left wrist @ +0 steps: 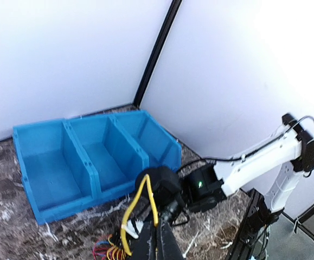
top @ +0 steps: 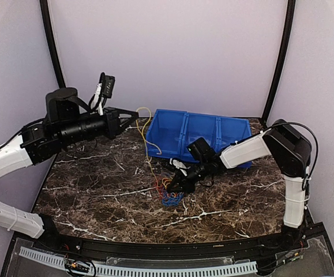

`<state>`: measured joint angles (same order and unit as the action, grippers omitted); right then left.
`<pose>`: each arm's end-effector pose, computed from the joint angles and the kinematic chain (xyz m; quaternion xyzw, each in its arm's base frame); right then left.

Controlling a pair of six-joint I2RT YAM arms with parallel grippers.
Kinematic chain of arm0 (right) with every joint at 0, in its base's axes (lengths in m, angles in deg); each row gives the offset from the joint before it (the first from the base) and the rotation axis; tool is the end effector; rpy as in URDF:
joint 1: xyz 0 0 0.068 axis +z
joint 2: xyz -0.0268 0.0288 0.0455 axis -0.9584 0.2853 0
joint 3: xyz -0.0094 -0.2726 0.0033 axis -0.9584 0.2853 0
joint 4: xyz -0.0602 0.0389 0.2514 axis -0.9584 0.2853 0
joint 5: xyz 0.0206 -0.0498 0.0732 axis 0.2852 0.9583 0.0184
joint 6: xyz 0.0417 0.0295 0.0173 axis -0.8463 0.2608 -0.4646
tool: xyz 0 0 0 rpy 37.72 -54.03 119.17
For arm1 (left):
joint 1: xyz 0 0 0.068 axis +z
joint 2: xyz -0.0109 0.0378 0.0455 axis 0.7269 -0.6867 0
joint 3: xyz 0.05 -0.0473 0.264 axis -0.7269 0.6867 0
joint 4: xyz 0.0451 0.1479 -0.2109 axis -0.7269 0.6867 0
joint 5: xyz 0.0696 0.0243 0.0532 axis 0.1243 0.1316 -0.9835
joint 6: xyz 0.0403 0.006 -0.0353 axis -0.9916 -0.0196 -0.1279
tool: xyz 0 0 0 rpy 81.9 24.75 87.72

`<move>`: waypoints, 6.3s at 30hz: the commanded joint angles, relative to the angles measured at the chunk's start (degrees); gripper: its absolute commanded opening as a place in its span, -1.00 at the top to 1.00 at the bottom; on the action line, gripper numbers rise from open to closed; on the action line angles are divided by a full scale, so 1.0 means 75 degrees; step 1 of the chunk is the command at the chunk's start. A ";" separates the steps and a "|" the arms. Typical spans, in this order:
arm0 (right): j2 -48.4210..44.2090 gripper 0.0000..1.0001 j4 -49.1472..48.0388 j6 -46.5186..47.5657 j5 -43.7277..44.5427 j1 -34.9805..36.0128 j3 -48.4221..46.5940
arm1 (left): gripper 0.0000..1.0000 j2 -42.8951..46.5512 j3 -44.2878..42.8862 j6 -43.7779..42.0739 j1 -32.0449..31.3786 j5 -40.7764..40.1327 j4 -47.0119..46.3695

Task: Untangle the cables

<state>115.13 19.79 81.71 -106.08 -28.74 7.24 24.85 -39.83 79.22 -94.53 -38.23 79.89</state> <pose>0.2665 0.2982 0.1219 -0.5542 0.6884 0.4155 0.2153 0.1763 -0.2016 0.3789 0.2061 0.7063 -0.4210 0.5304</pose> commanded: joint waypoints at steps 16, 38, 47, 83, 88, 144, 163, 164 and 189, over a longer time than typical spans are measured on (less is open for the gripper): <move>-0.0041 0.76 0.1136 0.0426 0.0211 0.0059 -0.0552 | 1.00 -0.0139 -0.4449 -0.2087 -0.0028 -0.2738 0.2707; -0.3325 0.01 0.3033 0.1727 0.0880 -0.2166 -0.0920 | 1.00 -0.1162 -0.3818 -0.1704 0.0071 -0.2724 0.2710; -0.4678 -0.02 0.2910 0.2313 0.1901 -0.3900 0.0570 | 1.00 -0.1560 -0.4445 -0.1620 0.0430 -0.2499 0.2845; -0.4964 -0.08 0.1998 0.1883 0.2098 -0.4091 0.2055 | 1.00 -0.3926 -0.6727 -0.1141 0.1629 -0.0915 0.3705; -0.4863 -0.09 0.2055 0.1980 0.2190 -0.3925 0.2018 | 1.00 -0.4599 -0.7711 -0.1229 0.1635 -0.0969 0.3961; -0.3652 -0.07 0.3731 0.2614 0.2556 -0.2411 0.0207 | -0.20 -0.2484 -0.1041 -0.1096 0.1419 -0.0294 0.0741; -0.1282 0.19 0.4076 0.1471 0.2358 -0.0676 -0.1390 | 0.10 -0.2795 0.1182 -0.0171 0.0642 0.1806 -0.1006; -0.1199 0.18 0.4073 0.1335 0.2224 -0.0665 -0.1402 | 0.08 -0.2903 0.1196 -0.0114 0.0620 0.1809 -0.1172; -0.0379 0.32 0.4119 0.0466 0.1814 -0.0653 -0.1874 | 0.01 -0.2934 0.1562 0.0084 0.0568 0.1251 -0.1536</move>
<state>112.07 51.14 86.52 -91.52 -34.05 -5.00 1.79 -28.86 79.50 -89.96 -28.40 69.83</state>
